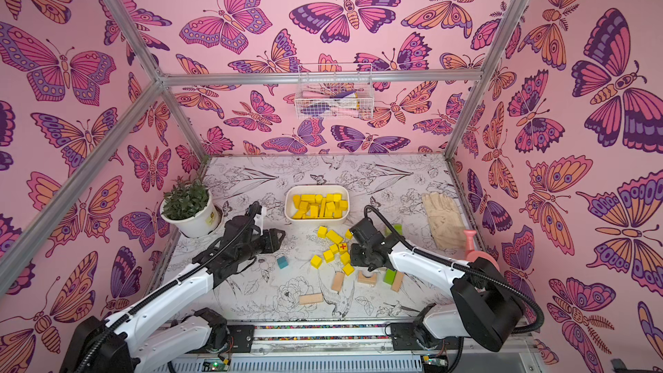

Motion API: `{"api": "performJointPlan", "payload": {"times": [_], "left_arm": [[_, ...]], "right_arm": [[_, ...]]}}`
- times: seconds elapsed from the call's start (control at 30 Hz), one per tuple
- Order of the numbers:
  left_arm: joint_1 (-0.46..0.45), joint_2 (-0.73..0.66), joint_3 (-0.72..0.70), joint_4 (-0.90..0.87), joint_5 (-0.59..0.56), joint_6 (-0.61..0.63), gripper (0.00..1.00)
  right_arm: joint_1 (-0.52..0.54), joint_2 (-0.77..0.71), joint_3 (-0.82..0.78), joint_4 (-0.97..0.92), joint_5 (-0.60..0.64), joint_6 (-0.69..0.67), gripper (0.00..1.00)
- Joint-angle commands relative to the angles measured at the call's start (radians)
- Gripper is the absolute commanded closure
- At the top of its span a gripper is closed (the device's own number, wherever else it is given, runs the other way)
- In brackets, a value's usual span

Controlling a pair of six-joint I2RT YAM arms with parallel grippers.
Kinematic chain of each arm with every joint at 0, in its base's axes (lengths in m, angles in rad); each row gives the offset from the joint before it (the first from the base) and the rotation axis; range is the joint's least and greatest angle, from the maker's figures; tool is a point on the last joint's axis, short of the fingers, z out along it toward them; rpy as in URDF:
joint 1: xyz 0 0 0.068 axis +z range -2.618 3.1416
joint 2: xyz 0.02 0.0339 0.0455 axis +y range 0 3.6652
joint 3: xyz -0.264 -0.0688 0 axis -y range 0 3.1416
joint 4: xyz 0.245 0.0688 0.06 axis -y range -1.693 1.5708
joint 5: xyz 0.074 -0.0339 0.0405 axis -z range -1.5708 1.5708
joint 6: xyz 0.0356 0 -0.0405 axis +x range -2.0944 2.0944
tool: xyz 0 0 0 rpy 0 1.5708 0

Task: Pick out the yellow building blocks
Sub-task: Place the building block in the storage box, then pick up the building block from the center of the board.

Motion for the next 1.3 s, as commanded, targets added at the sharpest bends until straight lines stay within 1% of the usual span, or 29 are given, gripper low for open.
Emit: {"api": "performJointPlan", "payload": {"times": [0.0, 0.17, 0.47, 0.57, 0.73, 0.83, 0.9, 1.07, 1.13, 1.2, 1.27], "left_arm": [[0.009, 0.007, -0.008, 0.023, 0.013, -0.01, 0.5], [0.009, 0.008, -0.008, 0.023, 0.013, -0.01, 0.5], [0.013, 0.033, 0.003, 0.022, 0.026, -0.009, 0.5], [0.013, 0.031, 0.001, 0.023, 0.026, -0.011, 0.5], [0.015, 0.034, 0.003, 0.025, 0.029, -0.011, 0.5], [0.017, 0.037, 0.003, 0.024, 0.03, -0.011, 0.5], [0.017, 0.036, 0.003, 0.025, 0.03, -0.01, 0.5], [0.018, 0.034, 0.001, 0.024, 0.032, -0.012, 0.5], [0.018, 0.034, 0.001, 0.025, 0.032, -0.013, 0.5], [0.017, 0.034, 0.001, 0.025, 0.032, -0.013, 0.5], [0.018, 0.036, 0.001, 0.024, 0.033, -0.013, 0.5]], "right_arm": [[0.008, 0.022, 0.033, -0.036, 0.015, 0.004, 0.52], [0.008, 0.047, 0.05, -0.054, 0.021, 0.009, 0.55], [0.008, 0.063, 0.052, -0.046, 0.033, 0.028, 0.65], [0.007, 0.076, 0.058, -0.041, 0.027, 0.028, 0.65], [0.008, 0.115, 0.083, -0.056, 0.019, 0.023, 0.62], [0.008, 0.111, 0.083, -0.061, 0.028, 0.027, 0.62], [0.008, 0.101, 0.076, -0.061, 0.038, 0.034, 0.62], [0.008, 0.083, 0.064, -0.055, 0.045, 0.039, 0.67], [0.008, 0.08, 0.061, -0.052, 0.045, 0.039, 0.67], [0.008, 0.08, 0.061, -0.052, 0.044, 0.039, 0.66], [0.008, 0.083, 0.063, -0.053, 0.044, 0.039, 0.61]]}}
